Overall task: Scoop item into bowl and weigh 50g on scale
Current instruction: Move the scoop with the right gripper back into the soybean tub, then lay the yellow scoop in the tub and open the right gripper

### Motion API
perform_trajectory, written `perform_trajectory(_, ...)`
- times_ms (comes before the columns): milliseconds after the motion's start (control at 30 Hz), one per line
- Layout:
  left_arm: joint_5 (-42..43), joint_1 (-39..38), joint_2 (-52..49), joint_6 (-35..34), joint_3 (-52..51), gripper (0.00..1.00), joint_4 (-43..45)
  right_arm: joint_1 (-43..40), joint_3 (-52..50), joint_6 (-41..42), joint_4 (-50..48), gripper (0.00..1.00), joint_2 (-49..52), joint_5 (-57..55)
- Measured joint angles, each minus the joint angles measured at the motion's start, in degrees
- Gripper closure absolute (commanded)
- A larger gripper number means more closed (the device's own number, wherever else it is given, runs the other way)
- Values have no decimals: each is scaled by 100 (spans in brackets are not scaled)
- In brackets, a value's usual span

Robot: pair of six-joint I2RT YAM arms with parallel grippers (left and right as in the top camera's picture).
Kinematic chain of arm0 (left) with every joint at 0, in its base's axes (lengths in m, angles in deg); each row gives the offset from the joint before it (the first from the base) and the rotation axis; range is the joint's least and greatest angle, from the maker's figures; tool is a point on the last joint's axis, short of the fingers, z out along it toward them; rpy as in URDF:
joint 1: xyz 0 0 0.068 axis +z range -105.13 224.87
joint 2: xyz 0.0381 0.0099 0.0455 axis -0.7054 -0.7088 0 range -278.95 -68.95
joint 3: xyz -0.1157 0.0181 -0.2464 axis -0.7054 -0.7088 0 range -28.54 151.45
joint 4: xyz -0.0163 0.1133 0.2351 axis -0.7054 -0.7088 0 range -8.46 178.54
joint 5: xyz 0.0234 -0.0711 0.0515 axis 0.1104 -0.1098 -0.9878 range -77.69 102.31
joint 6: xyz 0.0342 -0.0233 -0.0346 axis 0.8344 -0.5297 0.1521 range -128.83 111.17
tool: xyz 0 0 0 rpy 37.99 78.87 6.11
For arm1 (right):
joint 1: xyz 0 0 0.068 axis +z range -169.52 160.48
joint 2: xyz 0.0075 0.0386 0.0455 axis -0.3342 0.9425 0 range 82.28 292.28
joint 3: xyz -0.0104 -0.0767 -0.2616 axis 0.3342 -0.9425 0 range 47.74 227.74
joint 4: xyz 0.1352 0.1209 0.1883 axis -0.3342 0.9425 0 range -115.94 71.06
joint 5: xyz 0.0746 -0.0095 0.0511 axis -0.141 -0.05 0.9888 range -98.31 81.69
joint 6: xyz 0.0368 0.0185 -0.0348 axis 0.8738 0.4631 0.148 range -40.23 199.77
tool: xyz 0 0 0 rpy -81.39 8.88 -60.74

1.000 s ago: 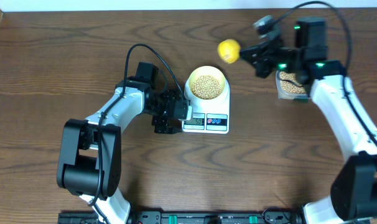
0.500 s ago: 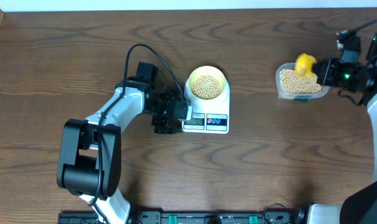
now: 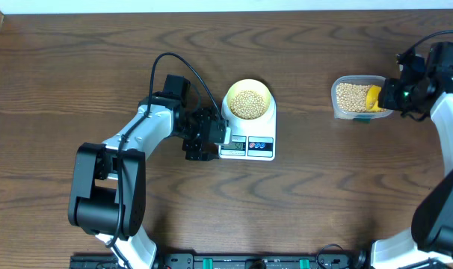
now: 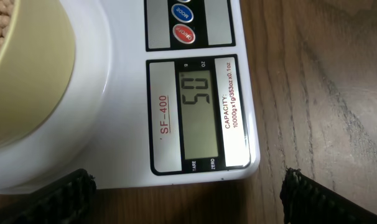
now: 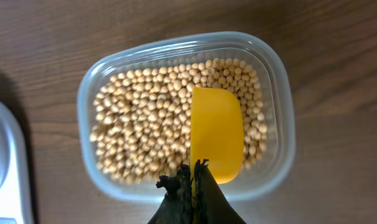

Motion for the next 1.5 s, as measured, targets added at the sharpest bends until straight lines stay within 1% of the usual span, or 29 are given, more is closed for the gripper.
perform_trajectory(167,0,0,0,2,0,3,2,0,0,-4,-236,98,214,87)
perform_trajectory(333,0,0,0,0,0,3,2,0,0,-20,-468,99,214,107)
perform_trajectory(633,0,0,0,0,0,2,2,28,0,-20,-479,98,382,173)
perform_trajectory(700,0,0,0,2,0,2,2,52,0,-20,-553,89,417,205)
perform_trajectory(767,0,0,0,0,0,2,0,55,0,-33,-699,77,420,210)
perform_trajectory(800,0,0,0,2,0,2,2,46,0,-33,-920,60,431,212)
perform_trajectory(833,0,0,0,0,0,2,0,42,0,-39,-1034,53,435,205)
perform_trajectory(867,0,0,0,0,0,2,0,31,0,-37,-1143,50,444,208)
perform_trajectory(900,2,0,0,0,0,3,-2,17,0,-52,-1281,42,452,210)
perform_trajectory(967,0,0,0,2,0,2,0,-4,0,-48,-1445,34,455,208)
perform_trajectory(1033,0,0,0,0,0,3,2,-24,0,-52,-1716,28,455,210)
perform_trajectory(1200,0,0,0,0,0,2,0,-28,-4,-52,-2597,19,457,229)
perform_trajectory(1233,0,0,0,0,0,2,0,-26,-4,-46,-2710,18,457,275)
perform_trajectory(1267,0,0,0,0,0,2,2,-28,-4,-44,-2959,17,463,455)
perform_trajectory(1333,2,0,0,2,0,2,0,-26,-4,-42,-3156,15,466,756)
perform_trajectory(1367,2,0,0,0,0,3,0,-17,-4,-39,-3348,13,470,1023)
perform_trajectory(1500,0,0,0,0,0,2,0,0,-4,-42,-3665,8,470,1469)
